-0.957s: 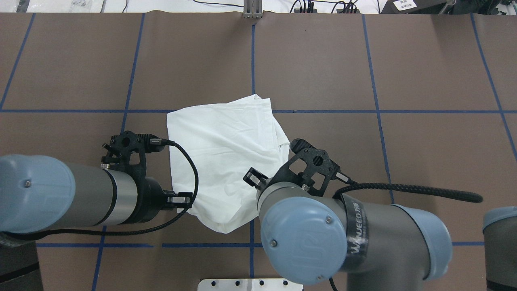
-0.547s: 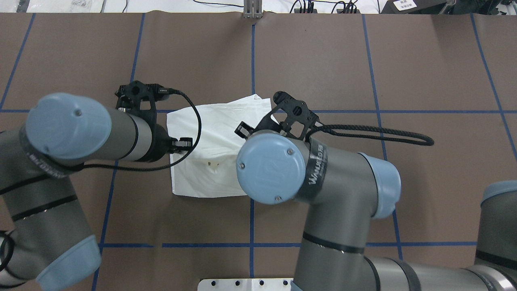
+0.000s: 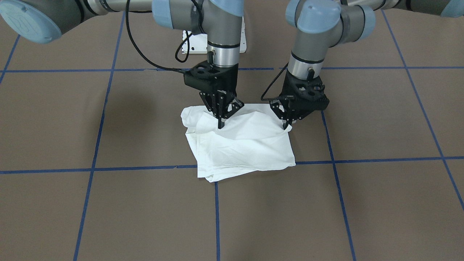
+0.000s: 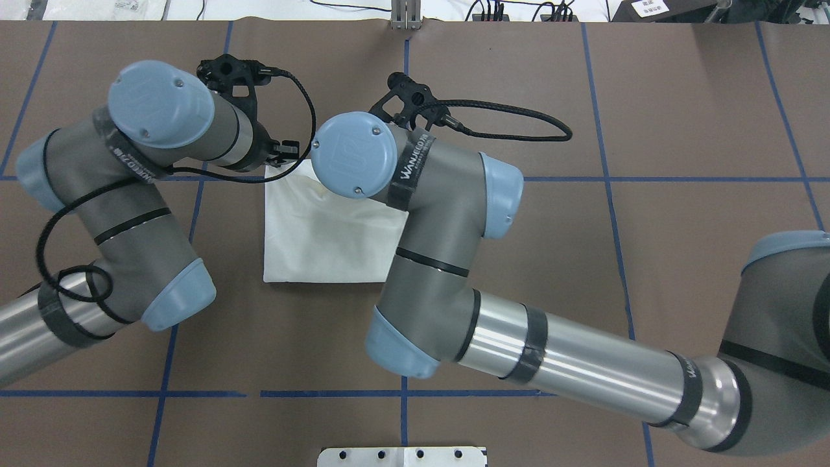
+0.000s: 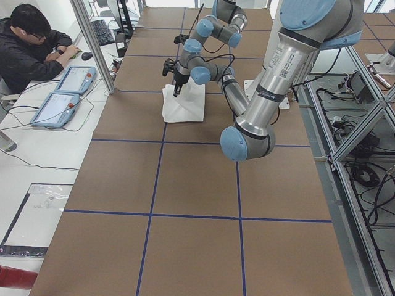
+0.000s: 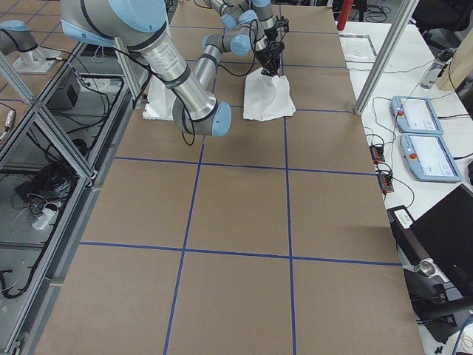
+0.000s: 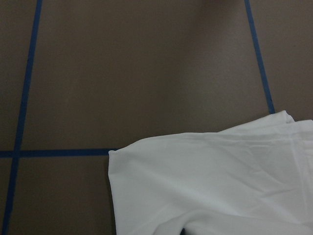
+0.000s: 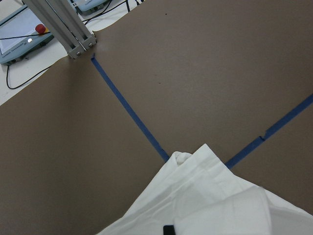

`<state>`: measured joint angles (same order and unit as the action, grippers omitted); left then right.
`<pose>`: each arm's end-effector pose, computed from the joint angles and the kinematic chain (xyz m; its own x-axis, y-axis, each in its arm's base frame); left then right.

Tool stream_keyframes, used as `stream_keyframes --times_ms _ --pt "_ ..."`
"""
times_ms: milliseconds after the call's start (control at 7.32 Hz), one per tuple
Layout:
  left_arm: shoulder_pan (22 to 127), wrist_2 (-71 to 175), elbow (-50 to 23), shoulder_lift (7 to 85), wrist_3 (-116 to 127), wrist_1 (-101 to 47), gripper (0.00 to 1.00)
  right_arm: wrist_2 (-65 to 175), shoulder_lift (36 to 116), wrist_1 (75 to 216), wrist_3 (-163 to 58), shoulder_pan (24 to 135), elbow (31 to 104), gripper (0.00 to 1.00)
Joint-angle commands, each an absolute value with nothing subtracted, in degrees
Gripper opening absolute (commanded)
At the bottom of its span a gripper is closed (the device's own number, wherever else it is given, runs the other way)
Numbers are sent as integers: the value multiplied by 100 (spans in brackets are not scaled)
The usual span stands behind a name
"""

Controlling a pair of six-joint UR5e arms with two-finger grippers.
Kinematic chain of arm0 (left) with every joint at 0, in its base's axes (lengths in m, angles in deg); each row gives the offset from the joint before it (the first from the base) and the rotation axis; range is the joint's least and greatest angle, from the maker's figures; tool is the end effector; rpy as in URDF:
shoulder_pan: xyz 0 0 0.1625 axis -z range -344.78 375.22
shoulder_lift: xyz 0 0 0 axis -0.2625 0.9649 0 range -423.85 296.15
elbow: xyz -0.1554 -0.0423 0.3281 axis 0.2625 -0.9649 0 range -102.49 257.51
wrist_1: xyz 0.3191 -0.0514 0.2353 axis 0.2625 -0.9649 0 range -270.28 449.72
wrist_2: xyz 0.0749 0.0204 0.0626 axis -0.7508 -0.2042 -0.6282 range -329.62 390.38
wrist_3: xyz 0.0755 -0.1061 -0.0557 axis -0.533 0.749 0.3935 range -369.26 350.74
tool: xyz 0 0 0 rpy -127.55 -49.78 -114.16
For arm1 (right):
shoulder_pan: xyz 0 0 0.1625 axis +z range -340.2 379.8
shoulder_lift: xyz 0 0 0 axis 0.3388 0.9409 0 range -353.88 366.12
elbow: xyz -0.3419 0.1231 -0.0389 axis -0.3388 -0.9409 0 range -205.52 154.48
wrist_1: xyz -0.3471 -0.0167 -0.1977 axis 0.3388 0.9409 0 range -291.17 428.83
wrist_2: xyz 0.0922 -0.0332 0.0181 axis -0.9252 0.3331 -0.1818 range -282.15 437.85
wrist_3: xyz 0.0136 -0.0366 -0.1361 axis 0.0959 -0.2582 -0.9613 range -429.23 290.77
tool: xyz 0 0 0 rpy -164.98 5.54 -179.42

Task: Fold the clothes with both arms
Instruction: 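Fold the near half over the far half with both grippers and release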

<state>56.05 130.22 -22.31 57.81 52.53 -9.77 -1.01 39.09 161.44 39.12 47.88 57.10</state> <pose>0.4170 -0.5045 0.2342 0.6768 0.0306 -0.7355 0.2540 0.9281 0.2723 -0.5599 -0.4808 0.0959 0.3860 0.5560 0.7361 -0.7460 0.6575 -0.1055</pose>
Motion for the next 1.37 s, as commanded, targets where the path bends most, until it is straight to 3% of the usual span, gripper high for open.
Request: stream_keyframes --times_ms 0,547,683,820,1230 --pt "5679 12996 -859 6007 5173 -2159 0 -116 3530 15192 3722 4942 4332 0" --pt "5688 12996 -528 6086 5007 -2348 0 -256 3538 15154 3616 4942 4092 0" --pt "5696 12996 -528 6086 5006 -2401 27 -248 3538 15163 3311 4942 4092 58" --pt "5714 13023 -528 6069 4745 -2619 99 -248 3495 15163 3038 4960 4144 100" --pt "6467 13714 -607 5842 3359 -2682 100 -327 3468 15171 3000 4925 4198 100"
